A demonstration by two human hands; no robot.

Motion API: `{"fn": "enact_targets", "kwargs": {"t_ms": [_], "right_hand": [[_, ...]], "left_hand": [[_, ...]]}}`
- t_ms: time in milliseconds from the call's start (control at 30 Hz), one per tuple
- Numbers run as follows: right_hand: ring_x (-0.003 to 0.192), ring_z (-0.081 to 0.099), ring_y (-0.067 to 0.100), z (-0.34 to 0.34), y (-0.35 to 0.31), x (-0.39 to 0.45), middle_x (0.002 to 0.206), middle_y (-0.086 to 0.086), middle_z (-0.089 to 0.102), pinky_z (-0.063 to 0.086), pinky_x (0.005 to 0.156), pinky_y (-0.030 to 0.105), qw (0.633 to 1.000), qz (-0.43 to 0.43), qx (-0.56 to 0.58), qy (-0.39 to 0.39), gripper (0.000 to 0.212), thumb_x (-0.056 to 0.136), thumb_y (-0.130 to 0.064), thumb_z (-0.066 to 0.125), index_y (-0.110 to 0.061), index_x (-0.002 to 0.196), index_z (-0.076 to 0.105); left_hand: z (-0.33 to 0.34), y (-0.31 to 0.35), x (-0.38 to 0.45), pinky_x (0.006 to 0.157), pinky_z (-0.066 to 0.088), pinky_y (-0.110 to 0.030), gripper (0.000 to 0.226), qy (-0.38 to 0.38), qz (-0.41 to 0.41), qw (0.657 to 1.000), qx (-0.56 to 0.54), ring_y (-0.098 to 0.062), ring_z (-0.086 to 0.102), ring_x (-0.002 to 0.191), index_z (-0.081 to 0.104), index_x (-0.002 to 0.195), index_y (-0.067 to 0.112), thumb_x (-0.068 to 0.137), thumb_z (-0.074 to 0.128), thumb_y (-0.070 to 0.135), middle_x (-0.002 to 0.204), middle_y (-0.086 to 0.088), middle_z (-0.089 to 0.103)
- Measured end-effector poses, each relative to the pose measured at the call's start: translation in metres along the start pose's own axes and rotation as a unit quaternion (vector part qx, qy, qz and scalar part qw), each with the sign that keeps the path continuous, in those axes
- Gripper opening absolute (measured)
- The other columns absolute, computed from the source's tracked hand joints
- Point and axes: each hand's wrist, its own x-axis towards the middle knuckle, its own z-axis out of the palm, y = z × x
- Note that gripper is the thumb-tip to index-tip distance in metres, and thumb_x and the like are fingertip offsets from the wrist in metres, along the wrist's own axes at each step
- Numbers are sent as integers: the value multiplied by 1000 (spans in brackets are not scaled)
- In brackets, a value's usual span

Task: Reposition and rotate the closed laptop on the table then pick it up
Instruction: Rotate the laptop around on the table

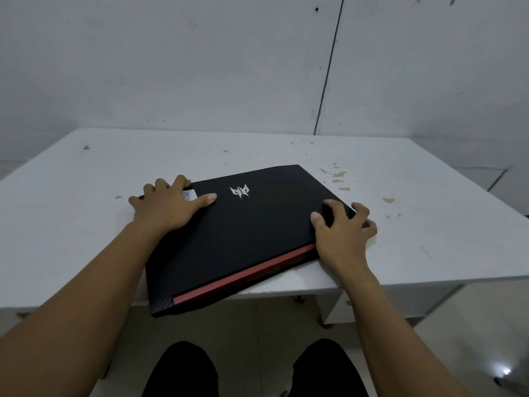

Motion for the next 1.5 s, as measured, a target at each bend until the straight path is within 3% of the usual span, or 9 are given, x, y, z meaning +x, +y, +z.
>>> {"fn": "enact_targets", "kwargs": {"t_ms": [200,333,500,600,733,967,1067,1267,1500], "right_hand": [[147,6,44,-4,-2,20,162,13,11,14,120,54,1000,1,-20,-23,48,98,-53,46,-37,143,48],[153,-1,44,-2,-4,-17,168,15,-6,11,122,56,999,41,19,1,68,96,-61,47,-36,156,28],[155,-3,35,7,-3,-60,168,21,5,-8,121,49,996,-7,-85,-26,78,96,-71,27,-33,162,9],[154,-13,37,9,-12,-55,167,27,-5,-14,119,52,992,20,-104,-64,81,96,-71,22,-31,163,-2],[149,-25,46,20,-28,-47,159,38,-18,-20,116,55,989,48,-108,-85,85,96,-71,20,-28,161,-12],[147,-25,50,26,-32,-30,157,42,-19,-20,116,55,991,49,-88,-83,83,97,-66,28,-26,163,-6],[148,-24,49,26,-33,-17,158,42,-16,-18,117,55,992,36,-76,-99,81,98,-64,31,-27,163,-1],[152,-14,44,22,-34,12,164,33,-3,-10,120,52,992,9,-30,-126,77,96,-62,42,-34,163,14],[153,0,40,18,-33,35,164,28,12,-5,122,49,988,-28,-26,-152,72,97,-62,43,-36,161,23]], "left_hand": [[2,6,-16,104,28,-58,99,23,-30,999,14,-37,39,133,45,142,37,68,24,100,139,-12,48],[-11,-2,-5,105,27,-56,95,-1,-14,1000,-20,-38,42,132,54,131,39,62,33,102,134,-10,51],[-15,-28,2,94,46,-43,79,-5,98,983,-152,-26,57,113,62,121,38,65,56,93,117,-4,60],[-10,-31,-1,93,47,-43,67,27,117,980,-160,-23,57,107,64,119,46,69,56,90,108,-1,61],[-11,-31,-1,93,49,-42,68,35,104,980,-166,-23,58,107,71,113,49,65,55,94,107,0,62],[-10,-28,-14,87,49,-39,71,65,66,980,-177,-25,60,105,74,114,42,66,58,91,105,-1,63],[-9,-28,-29,93,48,-44,72,97,38,980,-172,-30,59,111,74,118,38,69,58,88,110,-5,64],[-2,-14,-63,95,38,-43,64,151,-48,978,-135,-36,51,115,69,122,38,77,57,82,112,-11,61],[6,4,-88,95,34,-44,62,159,-112,977,-89,-40,48,111,62,124,33,84,52,78,117,-17,57]]}}
